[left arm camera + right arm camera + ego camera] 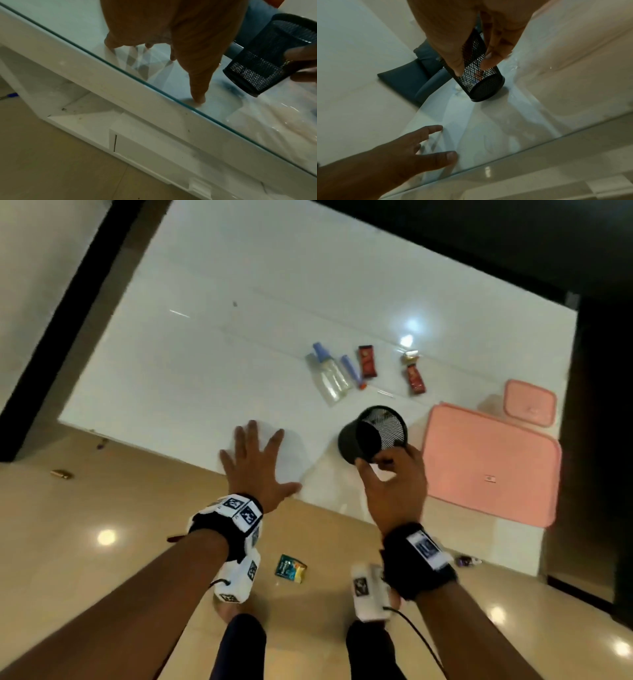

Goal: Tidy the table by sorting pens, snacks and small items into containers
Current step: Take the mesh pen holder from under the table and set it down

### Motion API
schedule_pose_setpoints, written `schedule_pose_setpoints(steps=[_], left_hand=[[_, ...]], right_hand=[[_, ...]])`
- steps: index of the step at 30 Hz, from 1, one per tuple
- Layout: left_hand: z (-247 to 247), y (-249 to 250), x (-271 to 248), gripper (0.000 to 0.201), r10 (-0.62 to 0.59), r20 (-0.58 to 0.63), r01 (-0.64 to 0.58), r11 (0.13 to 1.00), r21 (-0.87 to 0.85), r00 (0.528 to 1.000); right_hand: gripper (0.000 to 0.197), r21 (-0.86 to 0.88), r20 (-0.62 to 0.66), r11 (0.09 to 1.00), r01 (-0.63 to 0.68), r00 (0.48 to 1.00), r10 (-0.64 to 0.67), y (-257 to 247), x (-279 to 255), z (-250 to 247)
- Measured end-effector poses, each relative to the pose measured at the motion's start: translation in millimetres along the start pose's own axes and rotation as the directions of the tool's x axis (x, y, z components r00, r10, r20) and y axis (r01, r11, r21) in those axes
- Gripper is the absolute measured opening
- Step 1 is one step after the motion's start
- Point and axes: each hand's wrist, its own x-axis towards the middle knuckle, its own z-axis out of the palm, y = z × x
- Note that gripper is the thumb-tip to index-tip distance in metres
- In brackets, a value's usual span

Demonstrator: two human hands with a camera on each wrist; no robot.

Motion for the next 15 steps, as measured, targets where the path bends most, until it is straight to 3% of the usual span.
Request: schedule_pose_setpoints(steps=[4, 6, 9, 12, 15], left_hand=[[3.7, 4.6, 0.6, 0.111, -0.027, -0.032, 0.027, 1.0, -0.014, 0.999], [4.0, 5.8, -2.3, 0.108, -0.025, -0.051, 0.025, 1.0, -0.001, 0.998], [4.9, 14.6, -13.3, 0.088, -0.037, -0.061, 0.033, 0.998, -0.057, 0.997], [8.9, 43.3, -32.7, 0.054, 0.011, -0.091, -0.033, 0.971, -0.238, 0.996], [17.8, 94.1, -63.7, 0.042, 0.086, -0.022, -0.088, 0.924, -0.371, 0.996]], right_hand=[[0.019, 0.116, -0.003, 0.99, -0.076, 0.997, 0.077, 6.1, 4.3, 15.7], [0.027, 0.167, 0.057, 0.981, -0.102, 0.994, 0.094, 3.0, -3.9, 11.9], [0.038, 0.186, 0.107, 0.977, -0.104, 0.991, 0.085, -3.0, -22.1, -14.9], [0.029, 0.177, 0.058, 0.984, -0.013, 0.998, 0.002, 8.0, -33.5, -62.0], [0.021, 0.065, 0.019, 0.986, 0.155, 0.987, -0.157, 34.4, -21.8, -113.1]])
